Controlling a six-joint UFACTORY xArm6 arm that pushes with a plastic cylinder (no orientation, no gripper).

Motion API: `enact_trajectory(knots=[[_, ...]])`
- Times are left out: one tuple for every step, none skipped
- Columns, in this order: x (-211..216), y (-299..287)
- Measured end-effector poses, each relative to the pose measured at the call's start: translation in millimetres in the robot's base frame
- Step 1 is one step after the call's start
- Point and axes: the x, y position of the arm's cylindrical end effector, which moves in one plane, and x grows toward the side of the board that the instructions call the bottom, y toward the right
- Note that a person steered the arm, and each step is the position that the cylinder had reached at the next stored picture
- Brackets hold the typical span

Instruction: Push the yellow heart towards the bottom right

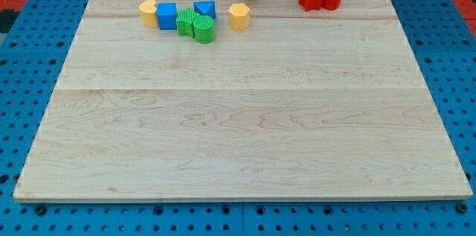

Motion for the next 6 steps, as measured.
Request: enact_trajectory(knots=[[0.0, 0.0], [0.1, -7.8], [3.1, -42.8], [7.5, -104.9], [27.0, -157.2], [55.6, -161.0]])
